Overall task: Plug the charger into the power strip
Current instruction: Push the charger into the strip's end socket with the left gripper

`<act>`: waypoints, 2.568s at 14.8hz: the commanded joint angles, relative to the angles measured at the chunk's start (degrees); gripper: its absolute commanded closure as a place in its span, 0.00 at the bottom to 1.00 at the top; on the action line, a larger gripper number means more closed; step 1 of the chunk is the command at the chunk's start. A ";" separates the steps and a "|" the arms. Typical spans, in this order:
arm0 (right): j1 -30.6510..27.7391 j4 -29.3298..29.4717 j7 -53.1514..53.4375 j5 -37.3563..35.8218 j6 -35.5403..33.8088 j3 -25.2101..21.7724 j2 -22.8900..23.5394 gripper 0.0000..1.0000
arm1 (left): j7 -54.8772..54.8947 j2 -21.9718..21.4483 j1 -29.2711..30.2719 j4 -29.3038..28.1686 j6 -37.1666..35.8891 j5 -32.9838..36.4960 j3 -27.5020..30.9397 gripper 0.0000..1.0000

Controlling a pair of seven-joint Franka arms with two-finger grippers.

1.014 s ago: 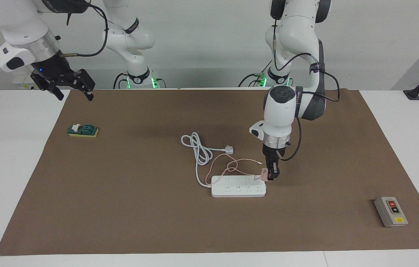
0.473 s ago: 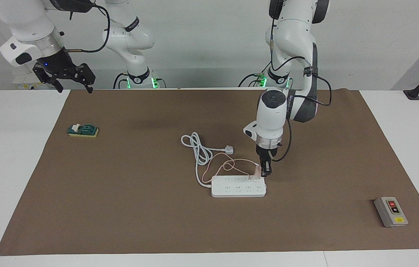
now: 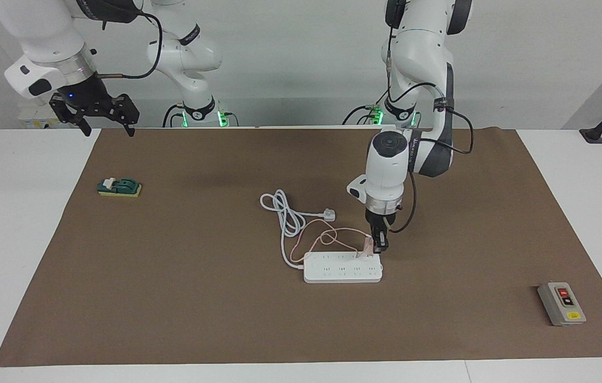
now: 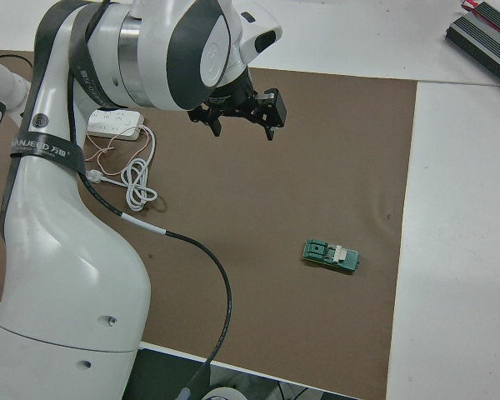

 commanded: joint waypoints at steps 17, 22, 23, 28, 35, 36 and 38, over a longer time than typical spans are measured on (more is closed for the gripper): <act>-0.30 -1.83 -1.92 -0.80 0.46 0.59 -1.60 0.00 | -4.73 6.56 0.73 9.64 -10.36 -6.56 0.18 1.00; -0.39 -1.83 -1.92 -0.80 0.37 0.59 -1.60 0.00 | -4.47 9.80 3.97 13.15 -12.55 -6.83 -3.32 1.00; -0.39 -1.83 -1.92 -0.80 0.37 0.59 -1.60 0.00 | -4.21 13.21 5.98 17.95 -16.74 -7.44 -5.16 1.00; -0.39 -1.83 -1.92 -0.80 0.37 0.59 -1.69 0.00 | 3.16 17.11 8.82 24.06 -18.89 -7.88 -8.43 1.00; -0.39 -1.83 -1.92 -0.80 0.37 0.59 -1.69 0.00 | 3.44 17.47 8.20 23.54 -16.00 -8.32 -8.43 1.00; -0.39 -1.83 -1.92 -0.80 0.37 0.59 -1.69 0.00 | 3.44 17.46 8.20 23.54 -15.99 -8.32 -8.43 1.00; -0.39 -1.83 -1.92 -0.80 0.37 0.59 -1.69 0.00 | 2.74 17.38 8.11 23.54 -15.90 -8.41 -8.34 0.80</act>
